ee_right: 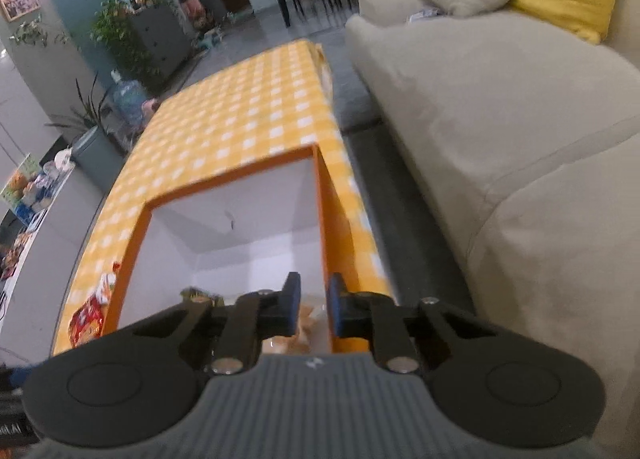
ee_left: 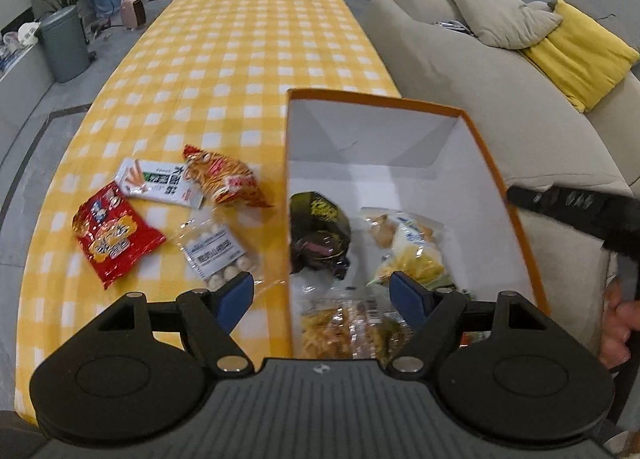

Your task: Organize snacks

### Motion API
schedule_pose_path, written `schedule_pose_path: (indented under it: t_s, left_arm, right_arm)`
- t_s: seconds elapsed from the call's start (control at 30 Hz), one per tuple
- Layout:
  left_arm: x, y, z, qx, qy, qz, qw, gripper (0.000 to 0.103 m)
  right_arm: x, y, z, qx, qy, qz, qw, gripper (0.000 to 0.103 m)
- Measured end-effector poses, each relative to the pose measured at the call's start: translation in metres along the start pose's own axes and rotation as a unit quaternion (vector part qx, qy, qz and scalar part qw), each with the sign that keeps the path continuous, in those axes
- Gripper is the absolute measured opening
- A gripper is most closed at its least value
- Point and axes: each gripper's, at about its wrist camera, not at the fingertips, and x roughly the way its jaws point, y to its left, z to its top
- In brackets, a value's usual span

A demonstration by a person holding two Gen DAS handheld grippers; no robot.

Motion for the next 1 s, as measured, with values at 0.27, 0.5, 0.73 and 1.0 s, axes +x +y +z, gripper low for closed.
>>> schedule_pose_path:
  t_s: [0.27,0.5,0.73,1.0]
  left_arm:
    - [0.017,0.027,-0.01,-0.024,0.02,-0.015,0.9994,0.09]
    - [0.027,0.044,-0.015,-0.027,0.032,-0.002,0.9991,0.09]
    - [0.026,0.063,-0.016,-0.051,0.042,-0.024,0.9975,0.09]
    - [0.02,0.064,-0.014,-0.054,0.034,-0.026,0.9976,0.09]
  right_arm:
    - [0.022,0.02,-0.001,0.009,0.039,0.06,0.997,0.0]
    - [0.081,0.062,-0.023,-0.075,0.128,-0.005,0.989,0.0]
    - [0.111,0.07,-0.027,-0.08,0.151,-0.035,0.985,0.0]
    - [0.124,0.072,-0.036,-0.08,0.208,0.02,0.975,0.0]
